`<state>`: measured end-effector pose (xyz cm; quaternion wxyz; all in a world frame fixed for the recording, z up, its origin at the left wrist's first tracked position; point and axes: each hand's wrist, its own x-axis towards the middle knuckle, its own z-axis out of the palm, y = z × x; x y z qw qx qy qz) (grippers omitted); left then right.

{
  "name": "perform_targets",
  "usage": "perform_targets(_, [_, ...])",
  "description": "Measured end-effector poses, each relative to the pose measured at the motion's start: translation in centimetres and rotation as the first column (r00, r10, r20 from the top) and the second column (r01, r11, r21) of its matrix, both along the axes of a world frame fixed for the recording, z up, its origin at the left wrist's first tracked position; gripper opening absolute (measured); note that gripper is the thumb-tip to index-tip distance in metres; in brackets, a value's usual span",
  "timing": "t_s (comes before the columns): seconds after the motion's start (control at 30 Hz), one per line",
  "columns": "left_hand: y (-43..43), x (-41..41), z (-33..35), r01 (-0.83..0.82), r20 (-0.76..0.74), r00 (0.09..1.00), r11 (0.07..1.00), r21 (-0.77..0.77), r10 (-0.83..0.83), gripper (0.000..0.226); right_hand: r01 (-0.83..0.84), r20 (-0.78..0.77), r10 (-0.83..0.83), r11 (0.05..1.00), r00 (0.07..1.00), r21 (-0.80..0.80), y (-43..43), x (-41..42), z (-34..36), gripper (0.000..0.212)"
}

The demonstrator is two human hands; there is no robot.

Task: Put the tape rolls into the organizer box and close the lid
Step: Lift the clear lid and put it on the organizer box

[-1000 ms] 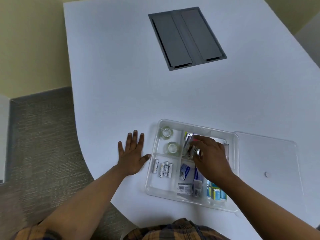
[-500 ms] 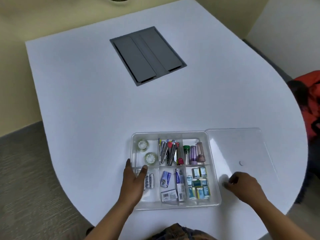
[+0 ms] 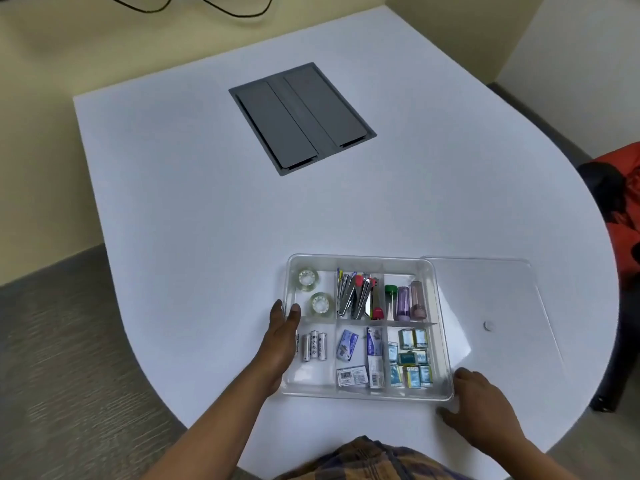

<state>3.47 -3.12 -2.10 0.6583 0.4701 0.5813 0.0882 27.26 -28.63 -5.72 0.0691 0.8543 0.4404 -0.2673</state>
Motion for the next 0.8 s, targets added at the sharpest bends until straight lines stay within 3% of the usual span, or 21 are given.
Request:
perform_targets(0.07, [0.0,-0.5,-0.2,0.0,0.012,1.0,1.0,-0.017,0.0,0.067,0.005,0.049,-0.008,0.999,0.999,0.05,-0.2,-0.2,0.2,0.023])
perform_targets(0.2, [0.0,-0.9,-0.3,-0.023,0.037,0.999,1.0,-0.007,0.023,0.073,0.054,0.143,-0.062,0.997,0.988,0.058,0.4,0.0,1.4,0.023])
perform_targets(0.3, [0.1,-1.0,-0.2,-0.029,0.022,0.999,0.998,0.048,0.028,0.07,0.171,0.2,-0.211,0.965,0.957,0.201,1.6,1.5,2.4,0.018])
perform_targets(0.5, [0.5,-0.8,0.5,-0.058,0.019,0.998,0.987,0.147,0.055,0.063,0.292,0.159,-0.463,0.752,0.872,0.591,4.5,5.6,6.3,0.026])
perform_targets(0.63, [1.2,-0.6,1.4,-0.069,0.031,0.998,0.973,0.219,0.063,0.061,0.223,0.095,-0.452,0.599,0.887,0.769,6.8,7.2,9.3,0.024])
perform_targets(0.8, [2.8,-0.5,3.1,-0.127,0.092,0.99,0.944,0.304,0.104,0.059,0.175,0.001,-0.353,0.468,0.936,0.866,10.1,6.9,12.4,0.025])
